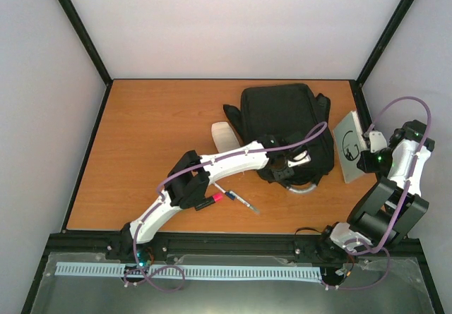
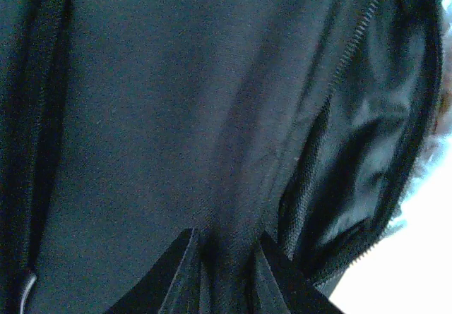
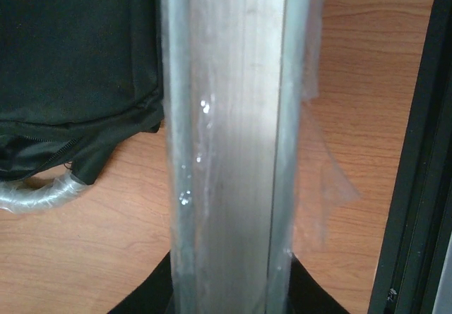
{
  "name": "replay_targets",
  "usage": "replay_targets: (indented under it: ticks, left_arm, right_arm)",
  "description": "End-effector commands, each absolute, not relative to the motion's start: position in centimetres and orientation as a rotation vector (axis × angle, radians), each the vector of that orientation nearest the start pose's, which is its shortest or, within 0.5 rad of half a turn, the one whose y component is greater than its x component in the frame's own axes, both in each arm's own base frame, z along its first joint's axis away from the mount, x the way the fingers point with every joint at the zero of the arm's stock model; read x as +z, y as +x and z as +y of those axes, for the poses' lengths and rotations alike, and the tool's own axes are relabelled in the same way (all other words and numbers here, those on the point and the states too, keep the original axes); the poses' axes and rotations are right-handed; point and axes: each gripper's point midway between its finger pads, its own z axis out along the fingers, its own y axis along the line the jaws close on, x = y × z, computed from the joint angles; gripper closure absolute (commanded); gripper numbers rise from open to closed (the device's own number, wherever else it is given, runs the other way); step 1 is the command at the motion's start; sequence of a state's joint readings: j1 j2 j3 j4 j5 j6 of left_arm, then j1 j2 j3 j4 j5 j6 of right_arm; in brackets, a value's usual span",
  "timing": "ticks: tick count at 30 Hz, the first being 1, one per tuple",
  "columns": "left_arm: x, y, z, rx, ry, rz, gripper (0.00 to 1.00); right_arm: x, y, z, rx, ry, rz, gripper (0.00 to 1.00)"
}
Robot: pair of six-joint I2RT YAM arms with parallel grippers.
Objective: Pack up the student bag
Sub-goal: Place the book in the student bag.
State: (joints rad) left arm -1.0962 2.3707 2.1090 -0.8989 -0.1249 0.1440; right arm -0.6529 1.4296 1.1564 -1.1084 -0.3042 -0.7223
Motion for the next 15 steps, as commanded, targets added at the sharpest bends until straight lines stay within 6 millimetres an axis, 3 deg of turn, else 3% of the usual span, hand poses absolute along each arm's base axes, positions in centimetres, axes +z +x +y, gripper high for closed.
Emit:
replay_targets:
  ticks: [1, 4, 9, 15]
  left_arm:
    - [8.5, 29.0, -49.3, -0.049, 1.471, 2.2, 0.87]
    - [10.1, 30.0, -49.8, -0.047, 1.395, 2.176, 0.99]
    - [13.0, 31.6, -50.6, -0.047, 1.28, 2.119, 0.99]
    - [16.8, 34.6, -50.7, -0.148, 1.054, 2.13, 0.99]
  right_arm:
    - [14.8, 26.6, -12.3, 0.203, -0.165, 2.69, 0.97]
    - [15.2, 26.5, -11.5, 0.267, -0.155, 2.684, 0.97]
    - [17.1, 26.3, -10.5, 0.312, -0.124, 2.651, 0.97]
    - [21.1, 26.7, -9.4, 0.352, -0.098, 2.565, 0.97]
